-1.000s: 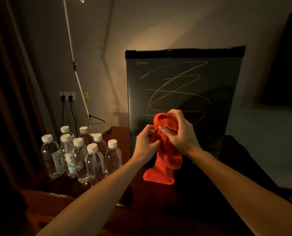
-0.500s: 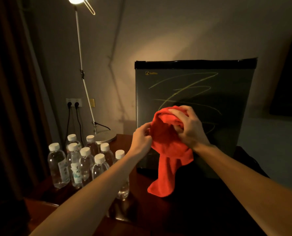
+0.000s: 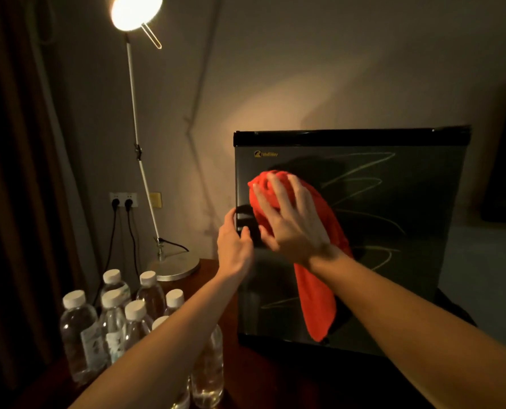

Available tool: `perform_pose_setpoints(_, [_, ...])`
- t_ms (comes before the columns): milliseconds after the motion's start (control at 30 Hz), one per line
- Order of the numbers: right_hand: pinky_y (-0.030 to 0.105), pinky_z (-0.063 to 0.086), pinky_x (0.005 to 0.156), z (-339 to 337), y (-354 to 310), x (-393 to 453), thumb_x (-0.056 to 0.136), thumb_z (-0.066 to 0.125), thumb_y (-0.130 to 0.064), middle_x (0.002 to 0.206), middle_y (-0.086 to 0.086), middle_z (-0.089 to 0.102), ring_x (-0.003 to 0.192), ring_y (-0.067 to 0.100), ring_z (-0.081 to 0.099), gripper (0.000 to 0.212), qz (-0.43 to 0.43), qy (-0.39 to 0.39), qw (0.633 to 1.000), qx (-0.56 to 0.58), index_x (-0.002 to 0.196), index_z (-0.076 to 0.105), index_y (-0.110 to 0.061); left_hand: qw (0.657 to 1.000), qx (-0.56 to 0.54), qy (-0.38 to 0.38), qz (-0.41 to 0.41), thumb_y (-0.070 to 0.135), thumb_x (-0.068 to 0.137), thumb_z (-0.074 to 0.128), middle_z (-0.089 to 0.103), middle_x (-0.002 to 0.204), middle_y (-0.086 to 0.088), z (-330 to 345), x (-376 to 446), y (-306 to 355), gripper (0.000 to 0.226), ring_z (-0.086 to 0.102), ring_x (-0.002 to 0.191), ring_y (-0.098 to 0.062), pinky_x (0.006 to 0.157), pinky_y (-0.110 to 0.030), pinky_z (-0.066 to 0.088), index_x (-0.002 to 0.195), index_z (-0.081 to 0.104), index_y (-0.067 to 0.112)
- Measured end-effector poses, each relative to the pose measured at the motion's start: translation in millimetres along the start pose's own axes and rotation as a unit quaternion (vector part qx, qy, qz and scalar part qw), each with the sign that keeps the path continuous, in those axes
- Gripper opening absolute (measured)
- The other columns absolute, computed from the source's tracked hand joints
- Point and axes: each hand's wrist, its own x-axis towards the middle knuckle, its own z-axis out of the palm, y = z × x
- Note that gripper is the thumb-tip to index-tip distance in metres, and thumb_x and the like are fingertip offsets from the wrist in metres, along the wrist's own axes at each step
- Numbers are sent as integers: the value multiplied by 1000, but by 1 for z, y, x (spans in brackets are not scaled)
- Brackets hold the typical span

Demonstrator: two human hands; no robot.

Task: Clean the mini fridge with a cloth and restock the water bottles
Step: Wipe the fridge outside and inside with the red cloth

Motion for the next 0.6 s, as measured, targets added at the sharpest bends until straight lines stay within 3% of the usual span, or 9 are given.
perform_pose_setpoints(133, [56, 36, 102, 8, 3, -8, 99, 37, -33, 157, 16, 26, 140, 48, 20, 54, -46, 12, 997, -62, 152, 30, -24, 999, -36, -8, -7, 12, 95, 56, 59, 132, -8, 6, 0, -13, 58, 57, 121, -23, 107, -45, 45, 145, 36, 34])
perform_pose_setpoints(300, [52, 36, 101, -9, 29, 4, 95, 42, -30, 156, 13, 29, 139, 45, 26, 52, -48, 8, 997, -59, 147, 38, -33, 1000, -20, 1, 3, 10, 92, 60, 60, 128, -9, 11, 2, -21, 65, 60, 115, -24, 104, -45, 47, 146, 34, 35])
perform_pose_setpoints(467, [48, 39, 101, -19, 47, 5, 93, 50, -28, 149, 12, 39, 134, 41, 34, 49, 52, 46, 996, -52, 141, 47, -35, 1000, -27, -7, 1, 8, 93, 59, 58, 127, -6, 13, 2, -25, 69, 58, 116, -22, 104, -46, 47, 149, 30, 36])
perform_pose_setpoints(600, [50, 38, 101, -14, 39, 2, 92, 55, -24, 142, 13, 46, 129, 43, 39, 45, 55, 73, 995, -44, 136, 54, -32, 1000, -22, -1, 8, 9, 94, 58, 57, 128, -4, 17, 1, -26, 70, 56, 118, -20, 106, -46, 46, 151, 27, 33])
